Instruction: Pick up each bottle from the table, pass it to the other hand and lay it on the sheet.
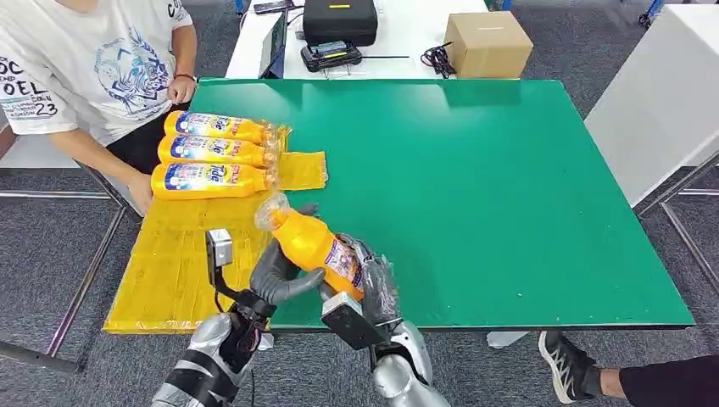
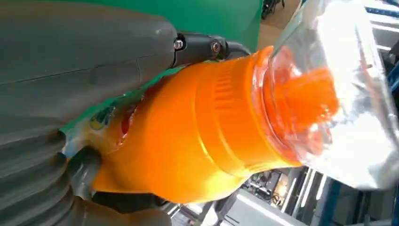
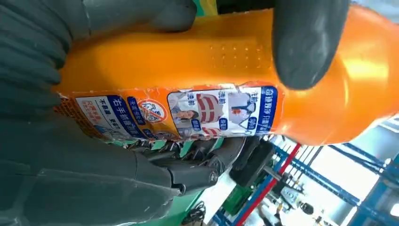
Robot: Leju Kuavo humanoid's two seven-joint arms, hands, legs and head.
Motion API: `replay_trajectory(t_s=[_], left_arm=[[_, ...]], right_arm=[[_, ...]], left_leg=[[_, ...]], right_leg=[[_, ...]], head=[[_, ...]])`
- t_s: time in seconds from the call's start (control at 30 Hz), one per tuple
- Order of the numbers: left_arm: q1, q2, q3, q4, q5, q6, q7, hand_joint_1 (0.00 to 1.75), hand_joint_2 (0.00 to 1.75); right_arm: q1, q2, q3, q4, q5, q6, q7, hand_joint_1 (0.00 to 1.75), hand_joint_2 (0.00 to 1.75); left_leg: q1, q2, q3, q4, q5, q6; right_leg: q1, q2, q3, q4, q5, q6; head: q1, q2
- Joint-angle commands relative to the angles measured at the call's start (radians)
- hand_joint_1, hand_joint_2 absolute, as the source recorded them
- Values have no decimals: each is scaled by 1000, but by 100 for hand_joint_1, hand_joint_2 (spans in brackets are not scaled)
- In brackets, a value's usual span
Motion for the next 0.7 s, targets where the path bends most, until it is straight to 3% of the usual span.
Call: replay_trajectory(t_s=[0.03, 0.13, 0.43, 0.47, 0.5, 0.7], left_arm=[[-52, 24, -25, 74, 13, -18, -9, 0, 175], [-63, 19, -23, 86, 27, -35, -13, 0, 175], [-67, 15, -23, 100, 38, -47, -18, 5, 175], [-67, 15, -23, 99, 36, -44, -18, 113, 175], [-66, 17, -28, 97, 30, -45, -19, 175, 175], [-50, 27, -37, 54, 3, -46, -44, 175, 175]], right_arm=[[-84, 0, 103, 192, -10, 70, 3, 175, 175], [-107, 5, 154, 277, -14, 135, 5, 175, 175], [-121, 23, 183, 336, -13, 153, -8, 175, 175], [-122, 23, 185, 336, -12, 152, -7, 175, 175], [-122, 23, 184, 335, -13, 150, -5, 175, 175], [-115, 12, 165, 304, -30, 143, -4, 175, 175]], left_leg=[[2, 2, 4, 0, -2, -2], [3, 4, 6, 0, -2, -3], [2, 0, 4, 0, -1, -2], [3, 0, 5, 1, -2, -2], [2, 1, 5, 0, -2, -2], [3, 1, 5, 0, -2, -2]], right_leg=[[2, 2, 4, -1, -1, -2], [3, 3, 6, -2, -1, -3], [2, -1, 4, -1, -1, -2], [3, -1, 6, -1, -2, -3], [2, 0, 5, -1, -2, -3], [3, -1, 6, -1, -2, -3]], head=[[0, 0], [0, 0], [0, 0], [0, 0], [0, 0], [0, 0]])
